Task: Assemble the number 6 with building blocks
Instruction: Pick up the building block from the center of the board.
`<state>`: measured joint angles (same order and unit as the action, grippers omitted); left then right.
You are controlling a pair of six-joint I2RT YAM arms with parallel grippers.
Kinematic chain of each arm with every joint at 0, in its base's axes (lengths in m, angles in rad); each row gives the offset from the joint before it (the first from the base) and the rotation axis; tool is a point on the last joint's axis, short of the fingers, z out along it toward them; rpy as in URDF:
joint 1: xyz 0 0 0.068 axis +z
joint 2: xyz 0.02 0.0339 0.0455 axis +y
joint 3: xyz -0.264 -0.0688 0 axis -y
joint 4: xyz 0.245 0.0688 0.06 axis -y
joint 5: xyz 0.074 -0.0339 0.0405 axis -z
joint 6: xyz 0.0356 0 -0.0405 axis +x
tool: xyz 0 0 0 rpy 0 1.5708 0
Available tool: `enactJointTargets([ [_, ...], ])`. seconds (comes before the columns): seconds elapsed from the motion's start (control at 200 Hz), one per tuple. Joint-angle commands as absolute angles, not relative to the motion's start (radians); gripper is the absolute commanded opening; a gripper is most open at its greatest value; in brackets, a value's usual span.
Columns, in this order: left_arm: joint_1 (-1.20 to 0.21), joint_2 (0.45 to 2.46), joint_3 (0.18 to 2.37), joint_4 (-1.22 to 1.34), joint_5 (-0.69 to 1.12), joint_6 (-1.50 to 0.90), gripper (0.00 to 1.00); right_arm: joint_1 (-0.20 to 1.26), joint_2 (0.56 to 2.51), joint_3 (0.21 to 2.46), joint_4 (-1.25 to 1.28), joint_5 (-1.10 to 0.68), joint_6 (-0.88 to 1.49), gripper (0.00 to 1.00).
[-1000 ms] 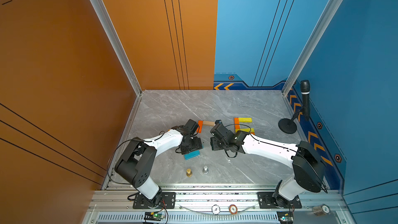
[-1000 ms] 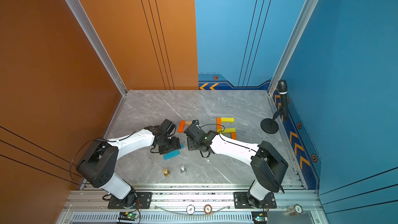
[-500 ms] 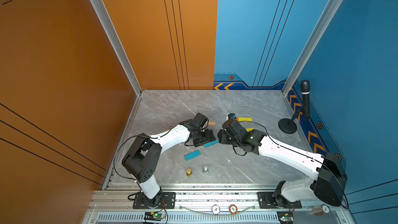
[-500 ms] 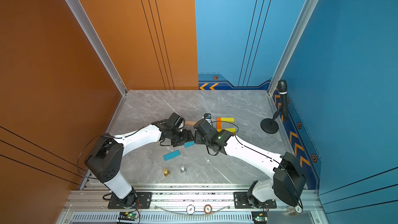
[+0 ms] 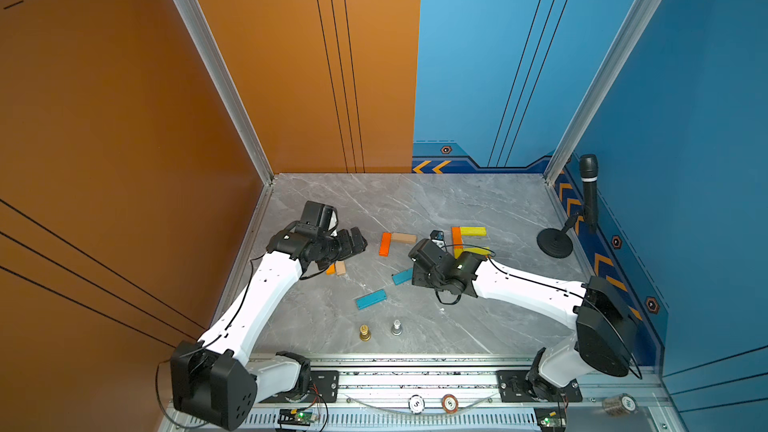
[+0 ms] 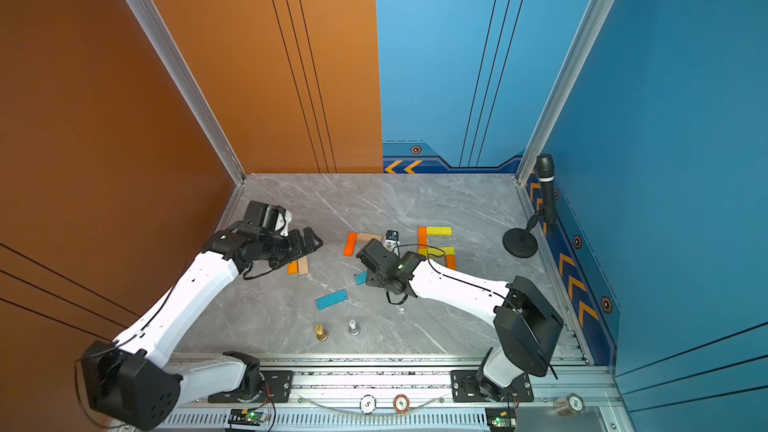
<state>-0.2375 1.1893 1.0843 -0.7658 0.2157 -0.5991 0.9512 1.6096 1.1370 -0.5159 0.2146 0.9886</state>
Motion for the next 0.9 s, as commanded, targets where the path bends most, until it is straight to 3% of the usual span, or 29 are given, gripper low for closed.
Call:
enactJointTargets([
  [0.0,-0.195,1.148,1.049,-0.887,0.179,-0.512,0.99,0.978,1.678,1.209,-0.551,0.223,1.092,0.59],
  [0.401,-0.164,1.06,0.929,-0.889,0.07,-0.454,0.98,1.0,1.923,1.41,-0.666,0.177,1.24,0.59],
  [0.661,-0.176,1.036,0.87,-0.841,0.075,-0.463,0.98,0.964,2.022,1.456,-0.662,0.11,1.32,0.69],
  [0.891,-0.179,1.038,0.859,-0.82,0.098,-0.472,0.99,0.934,2.068,1.494,-0.703,0.104,1.404,0.73],
])
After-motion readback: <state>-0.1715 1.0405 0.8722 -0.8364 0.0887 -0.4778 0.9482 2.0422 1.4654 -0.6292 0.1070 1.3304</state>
